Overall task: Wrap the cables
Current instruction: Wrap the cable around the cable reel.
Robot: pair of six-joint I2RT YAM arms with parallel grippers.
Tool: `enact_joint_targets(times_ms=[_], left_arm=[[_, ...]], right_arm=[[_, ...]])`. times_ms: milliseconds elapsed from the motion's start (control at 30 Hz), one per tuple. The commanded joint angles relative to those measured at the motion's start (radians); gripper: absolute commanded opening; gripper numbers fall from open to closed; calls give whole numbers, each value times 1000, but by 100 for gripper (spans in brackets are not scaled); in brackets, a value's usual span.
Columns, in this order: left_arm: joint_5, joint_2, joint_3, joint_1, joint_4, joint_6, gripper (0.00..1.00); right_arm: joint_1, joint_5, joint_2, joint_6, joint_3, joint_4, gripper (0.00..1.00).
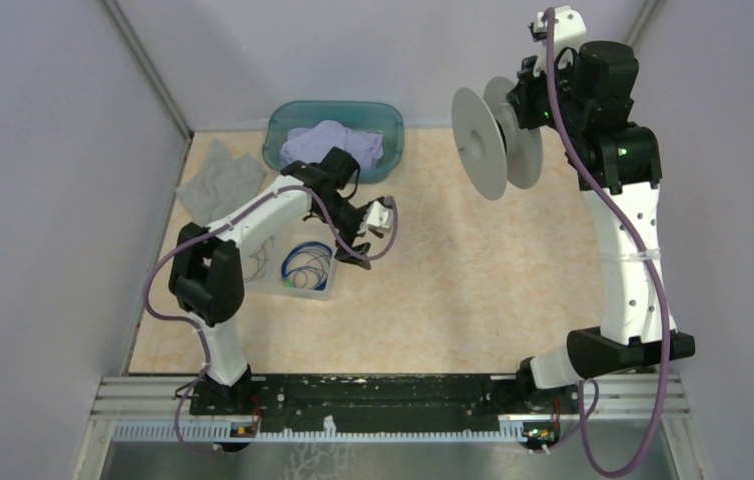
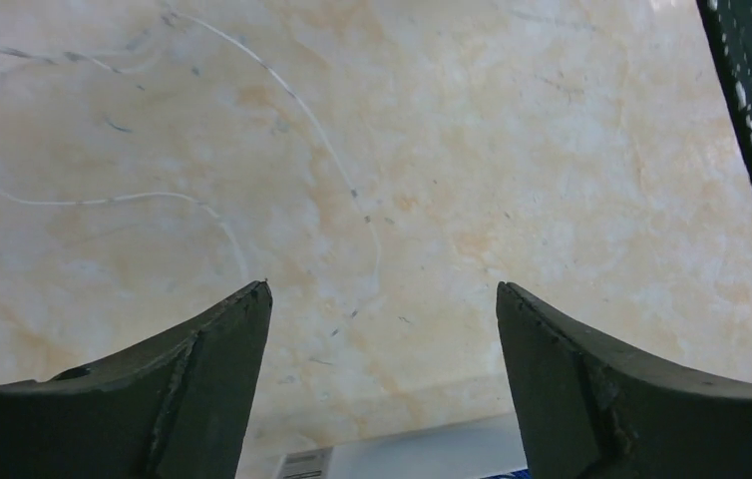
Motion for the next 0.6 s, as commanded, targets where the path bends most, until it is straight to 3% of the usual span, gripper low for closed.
enact_joint_targets(times_ms=[0, 100, 300, 367, 500, 567], left_arm=[[208, -13, 107, 28, 4, -117, 92], [292, -9, 104, 36, 166, -338, 95], [288, -42, -85, 30, 815, -909, 89], [271, -39, -128, 12, 978, -1000, 88], [247, 5, -118, -36, 1049, -1070, 87], [235, 31, -127, -55, 1109, -1137, 81]], right_arm=[[-8, -100, -35, 47, 15, 74, 0], [-8, -130, -33, 64, 8, 72, 0], [-8, -160, -33, 83, -4, 72, 0], [-8, -160, -34, 87, -12, 73, 0], [-8, -154, -33, 93, -18, 75, 0], [-8, -151, -33, 93, -17, 76, 0]])
